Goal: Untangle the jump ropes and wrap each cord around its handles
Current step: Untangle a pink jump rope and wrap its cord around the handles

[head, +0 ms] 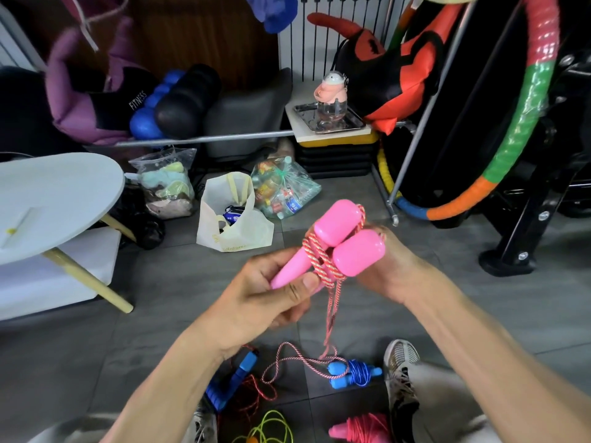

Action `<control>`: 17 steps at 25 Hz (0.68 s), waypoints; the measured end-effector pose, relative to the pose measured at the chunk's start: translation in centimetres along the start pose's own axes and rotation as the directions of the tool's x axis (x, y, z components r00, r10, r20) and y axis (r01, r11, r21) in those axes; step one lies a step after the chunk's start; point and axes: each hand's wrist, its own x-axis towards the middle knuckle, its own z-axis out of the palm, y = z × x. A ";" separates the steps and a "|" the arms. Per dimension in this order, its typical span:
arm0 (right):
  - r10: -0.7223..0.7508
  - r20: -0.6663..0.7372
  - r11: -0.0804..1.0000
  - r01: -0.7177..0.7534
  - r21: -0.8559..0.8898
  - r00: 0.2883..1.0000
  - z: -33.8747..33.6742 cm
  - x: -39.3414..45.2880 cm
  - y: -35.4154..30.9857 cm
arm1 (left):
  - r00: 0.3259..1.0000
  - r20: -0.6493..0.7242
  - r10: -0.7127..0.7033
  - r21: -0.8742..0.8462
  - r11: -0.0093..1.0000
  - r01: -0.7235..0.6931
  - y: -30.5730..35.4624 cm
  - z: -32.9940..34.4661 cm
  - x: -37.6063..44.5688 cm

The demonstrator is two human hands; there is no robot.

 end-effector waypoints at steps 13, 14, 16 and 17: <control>-0.231 0.011 0.711 0.176 -0.681 0.973 3.1 -1.2 0.3 | 0.863 -0.500 0.074 0.166 0.986 0.012 -1.1 0.3 1.4; -0.342 0.006 0.560 0.209 -0.802 0.940 2.9 -1.3 0.7 | 0.868 -0.494 0.041 0.136 0.990 0.030 -1.1 0.4 1.3; -0.547 0.047 0.291 0.242 -0.926 0.836 2.3 -1.4 1.1 | 0.899 -0.434 -0.055 0.027 0.997 0.074 -0.8 0.5 1.0; -0.619 0.085 0.160 0.232 -0.960 0.781 2.0 -1.5 1.1 | 0.915 -0.393 -0.089 -0.009 0.996 0.093 -0.5 0.6 0.9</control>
